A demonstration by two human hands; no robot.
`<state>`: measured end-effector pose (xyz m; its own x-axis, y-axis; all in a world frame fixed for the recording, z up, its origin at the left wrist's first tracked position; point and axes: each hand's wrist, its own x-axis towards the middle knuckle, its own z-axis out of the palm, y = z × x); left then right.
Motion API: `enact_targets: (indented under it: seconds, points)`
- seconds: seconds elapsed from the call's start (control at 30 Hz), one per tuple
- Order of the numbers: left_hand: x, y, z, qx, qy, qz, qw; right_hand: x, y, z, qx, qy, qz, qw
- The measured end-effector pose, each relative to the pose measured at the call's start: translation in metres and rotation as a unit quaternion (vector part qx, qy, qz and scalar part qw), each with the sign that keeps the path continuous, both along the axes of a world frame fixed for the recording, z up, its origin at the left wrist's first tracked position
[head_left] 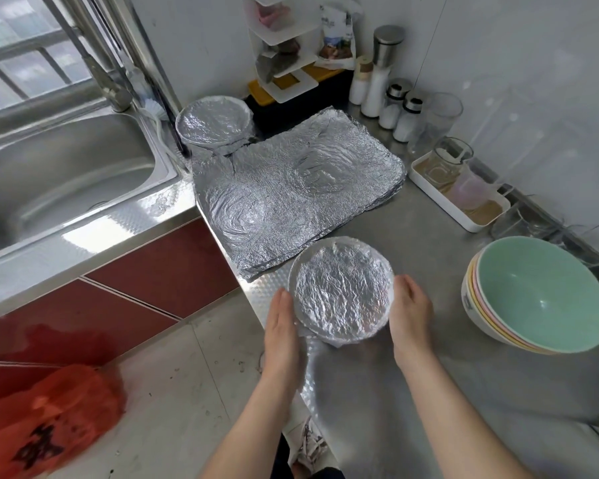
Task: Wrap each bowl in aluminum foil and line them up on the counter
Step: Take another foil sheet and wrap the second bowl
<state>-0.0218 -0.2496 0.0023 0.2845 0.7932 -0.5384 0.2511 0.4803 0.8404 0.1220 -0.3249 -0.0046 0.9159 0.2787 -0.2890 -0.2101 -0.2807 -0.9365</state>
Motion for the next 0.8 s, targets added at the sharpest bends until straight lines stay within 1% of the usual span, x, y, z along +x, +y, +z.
enact_targets:
  seconds: [0.07, 0.1, 0.2, 0.27, 0.3, 0.37, 0.57, 0.67, 0.7, 0.8]
  points:
    - [0.008, 0.005, -0.002, -0.018, -0.026, 0.016, 0.999, 0.004, 0.003, 0.001, 0.035, 0.058, -0.004, 0.998]
    - [0.012, 0.007, 0.000, -0.036, -0.047, 0.034, 0.998, 0.005, 0.005, 0.004, 0.043, 0.073, 0.005, 0.996]
    - [0.017, 0.018, -0.010, -0.126, -0.121, 0.079, 0.981, 0.006, 0.010, 0.001, 0.043, 0.074, 0.025, 0.996]
    - [0.023, 0.020, -0.022, -0.137, -0.116, 0.087, 0.980, 0.002, 0.014, -0.002, 0.040, 0.072, 0.017, 0.996]
    - [0.025, 0.021, -0.031, -0.138, -0.109, 0.088, 0.981, 0.000, 0.016, -0.004, 0.035, 0.069, 0.007, 0.997]
    - [0.028, 0.018, -0.031, -0.130, -0.092, 0.091, 0.983, -0.002, 0.019, -0.006, 0.027, 0.066, -0.013, 0.997]
    - [0.034, 0.016, -0.007, -0.124, -0.093, 0.123, 0.980, -0.006, 0.022, -0.007, -0.010, 0.029, -0.033, 0.999]
    - [0.033, 0.017, 0.003, -0.117, -0.079, 0.105, 0.984, -0.007, 0.021, -0.006, -0.020, 0.035, -0.029, 0.999]
    - [0.031, 0.017, 0.006, -0.108, -0.079, 0.090, 0.987, -0.006, 0.019, -0.005, -0.020, 0.037, -0.022, 0.999]
    - [0.026, 0.018, 0.014, -0.025, -0.073, 0.064, 0.995, 0.001, 0.012, -0.002, -0.010, 0.019, 0.012, 1.000]
